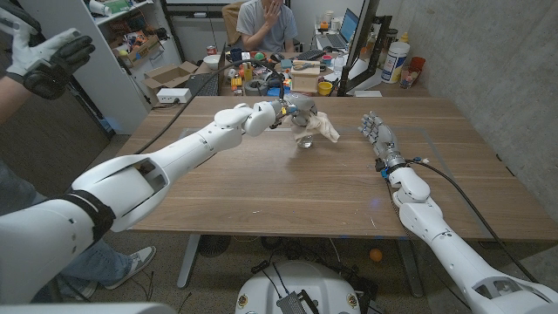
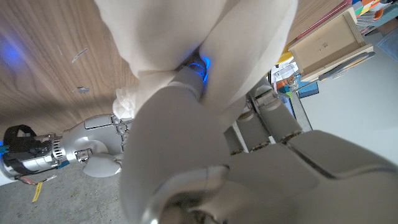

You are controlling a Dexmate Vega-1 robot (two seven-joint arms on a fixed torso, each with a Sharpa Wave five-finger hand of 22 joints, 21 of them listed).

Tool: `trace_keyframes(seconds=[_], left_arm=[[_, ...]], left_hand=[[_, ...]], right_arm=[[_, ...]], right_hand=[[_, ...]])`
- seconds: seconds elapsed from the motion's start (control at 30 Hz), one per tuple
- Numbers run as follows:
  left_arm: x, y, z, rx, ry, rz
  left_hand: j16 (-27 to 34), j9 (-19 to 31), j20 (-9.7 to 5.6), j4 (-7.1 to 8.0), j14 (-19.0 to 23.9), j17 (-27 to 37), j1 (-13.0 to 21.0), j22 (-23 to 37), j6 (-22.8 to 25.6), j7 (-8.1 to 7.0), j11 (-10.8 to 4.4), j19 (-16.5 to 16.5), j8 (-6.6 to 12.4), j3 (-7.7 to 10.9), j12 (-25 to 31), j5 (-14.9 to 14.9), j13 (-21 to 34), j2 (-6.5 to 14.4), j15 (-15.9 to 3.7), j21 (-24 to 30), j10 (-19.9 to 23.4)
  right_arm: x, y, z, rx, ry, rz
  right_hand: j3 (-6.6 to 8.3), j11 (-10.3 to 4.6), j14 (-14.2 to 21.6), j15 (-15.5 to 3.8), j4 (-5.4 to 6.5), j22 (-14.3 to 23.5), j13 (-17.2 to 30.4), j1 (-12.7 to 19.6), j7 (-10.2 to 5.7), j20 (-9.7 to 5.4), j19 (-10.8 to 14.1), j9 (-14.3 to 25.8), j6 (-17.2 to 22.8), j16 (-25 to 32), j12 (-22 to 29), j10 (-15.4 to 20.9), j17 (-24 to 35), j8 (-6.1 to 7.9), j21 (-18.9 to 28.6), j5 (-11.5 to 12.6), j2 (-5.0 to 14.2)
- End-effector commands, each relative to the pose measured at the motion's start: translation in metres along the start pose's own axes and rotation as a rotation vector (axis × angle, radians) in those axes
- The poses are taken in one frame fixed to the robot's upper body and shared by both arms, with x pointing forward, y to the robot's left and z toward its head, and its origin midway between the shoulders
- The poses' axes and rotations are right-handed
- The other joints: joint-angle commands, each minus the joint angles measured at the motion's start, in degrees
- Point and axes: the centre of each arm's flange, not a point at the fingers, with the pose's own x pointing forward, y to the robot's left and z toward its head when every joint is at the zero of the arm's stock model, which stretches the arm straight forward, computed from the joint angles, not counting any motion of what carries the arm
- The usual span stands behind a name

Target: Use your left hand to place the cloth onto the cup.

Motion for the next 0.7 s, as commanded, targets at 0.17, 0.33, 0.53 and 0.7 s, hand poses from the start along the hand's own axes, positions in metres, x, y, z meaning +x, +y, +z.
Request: trace_keyframes(seconds=[0.17, 0.33, 0.53, 0.7], left_arm=[[-0.018, 0.012, 0.010, 0.043, 0.034, 0.017], [-0.022, 0.014, 0.008, 0.036, 0.038, 0.029], [-0.026, 0.017, 0.006, 0.032, 0.045, 0.042], [-0.030, 0.020, 0.006, 0.035, 0.053, 0.051]], left_hand=[[-0.79, 0.11, 1.78, 2.60, -3.68, -0.78, -5.79, 0.03, -10.86, -3.32, 0.26, 0.38, -4.25, -1.35, -3.11, 0.62, 0.24, -4.04, 0.10, -1.44, -6.42], [-0.57, 0.24, 1.92, 2.90, -3.45, -0.86, -6.38, 0.01, -10.29, -2.95, 0.22, 0.79, -3.97, -1.41, -2.94, 0.77, 0.46, -4.04, 0.23, -1.60, -6.21], [-0.26, 0.33, 1.94, 3.00, -2.75, -0.97, -6.61, 0.01, -9.23, -2.49, 0.38, 1.24, -3.52, -1.30, -2.61, 0.88, 0.71, -3.97, 0.39, -1.77, -5.63], [-0.28, 0.37, 1.96, 3.04, -2.80, -1.03, -6.74, 0.01, -9.33, -2.55, 0.48, 1.67, -3.54, -1.25, -2.54, 0.91, 0.87, -3.99, 0.35, -1.82, -5.63]], right_arm=[[-0.001, 0.004, 0.001, -0.006, 0.011, 0.024], [-0.001, 0.007, 0.002, -0.015, 0.019, 0.033], [-0.002, 0.010, 0.002, -0.018, 0.029, 0.036], [-0.002, 0.012, 0.005, -0.027, 0.029, 0.041]], right_hand=[[0.32, -0.17, 0.59, -0.13, 0.15, 0.05, 0.18, 0.57, -0.02, 0.11, 0.54, 0.14, 0.43, 0.33, -0.07, 0.56, 0.17, 0.28, -0.17, 0.20, 0.00], [0.32, -0.20, 0.64, -0.13, 0.14, 0.05, 0.18, 0.58, -0.10, 0.05, 0.61, 0.14, 0.46, 0.34, -0.05, 0.61, 0.17, 0.28, -0.15, 0.20, 0.00], [0.32, -0.17, 0.72, -0.20, 0.13, 0.05, 0.18, 0.59, -0.14, 0.08, 0.72, 0.14, 0.51, 0.37, 0.01, 0.77, 0.16, 0.29, -0.11, 0.20, -0.03], [0.31, -0.21, 0.94, -0.21, 0.13, 0.06, 0.18, 0.57, -0.14, 0.12, 0.80, 0.14, 0.54, 0.44, 0.04, 0.88, 0.17, 0.29, -0.08, 0.20, -0.04]])
